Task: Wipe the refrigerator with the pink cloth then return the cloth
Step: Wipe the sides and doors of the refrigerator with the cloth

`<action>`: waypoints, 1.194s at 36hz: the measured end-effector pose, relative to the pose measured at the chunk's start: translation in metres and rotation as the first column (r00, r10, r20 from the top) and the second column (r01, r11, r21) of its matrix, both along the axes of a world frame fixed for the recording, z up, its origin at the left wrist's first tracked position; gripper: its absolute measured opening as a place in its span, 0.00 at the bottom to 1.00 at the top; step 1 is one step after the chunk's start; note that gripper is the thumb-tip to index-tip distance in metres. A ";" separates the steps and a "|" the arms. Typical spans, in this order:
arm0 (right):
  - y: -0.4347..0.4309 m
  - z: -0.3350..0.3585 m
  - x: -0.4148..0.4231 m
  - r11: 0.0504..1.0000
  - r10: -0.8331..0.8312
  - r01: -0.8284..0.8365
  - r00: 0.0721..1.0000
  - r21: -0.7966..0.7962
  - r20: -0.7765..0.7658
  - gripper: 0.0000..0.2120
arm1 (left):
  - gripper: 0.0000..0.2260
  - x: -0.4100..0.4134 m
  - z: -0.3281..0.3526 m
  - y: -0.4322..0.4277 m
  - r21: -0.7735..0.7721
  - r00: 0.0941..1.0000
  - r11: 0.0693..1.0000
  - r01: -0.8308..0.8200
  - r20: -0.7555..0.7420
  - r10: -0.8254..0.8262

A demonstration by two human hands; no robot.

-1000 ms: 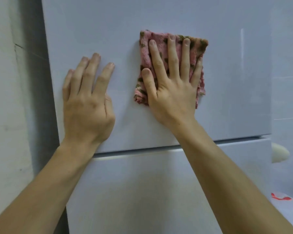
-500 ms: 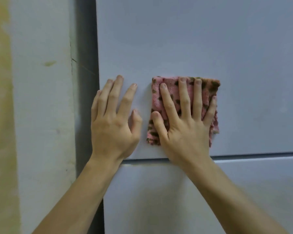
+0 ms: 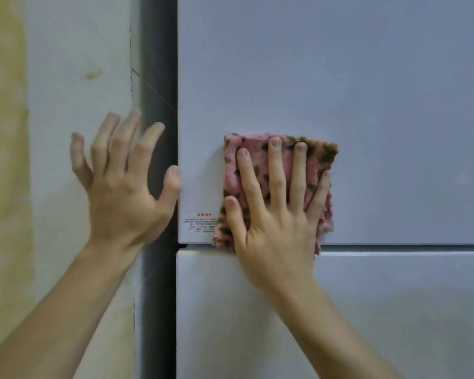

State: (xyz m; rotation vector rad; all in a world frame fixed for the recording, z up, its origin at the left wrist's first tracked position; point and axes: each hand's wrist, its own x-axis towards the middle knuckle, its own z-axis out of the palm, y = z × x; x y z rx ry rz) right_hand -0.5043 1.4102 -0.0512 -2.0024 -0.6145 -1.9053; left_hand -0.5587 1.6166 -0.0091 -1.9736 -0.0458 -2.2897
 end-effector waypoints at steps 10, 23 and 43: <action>0.034 0.040 -0.005 0.998 -0.001 0.000 1.000 0.066 0.025 0.28 | 0.25 0.002 -0.002 0.012 -0.044 0.998 0.999 0.021 -0.052 -0.023; 0.075 -0.006 -0.021 0.993 0.102 -0.101 0.995 -0.056 0.017 0.28 | 0.28 0.004 -0.004 0.019 -0.041 0.999 0.999 0.023 -0.037 -0.025; -0.057 0.015 0.014 0.999 0.001 0.000 1.000 -0.048 0.012 0.29 | 0.31 0.007 -0.006 0.001 -0.094 0.998 0.995 0.043 -0.050 -0.048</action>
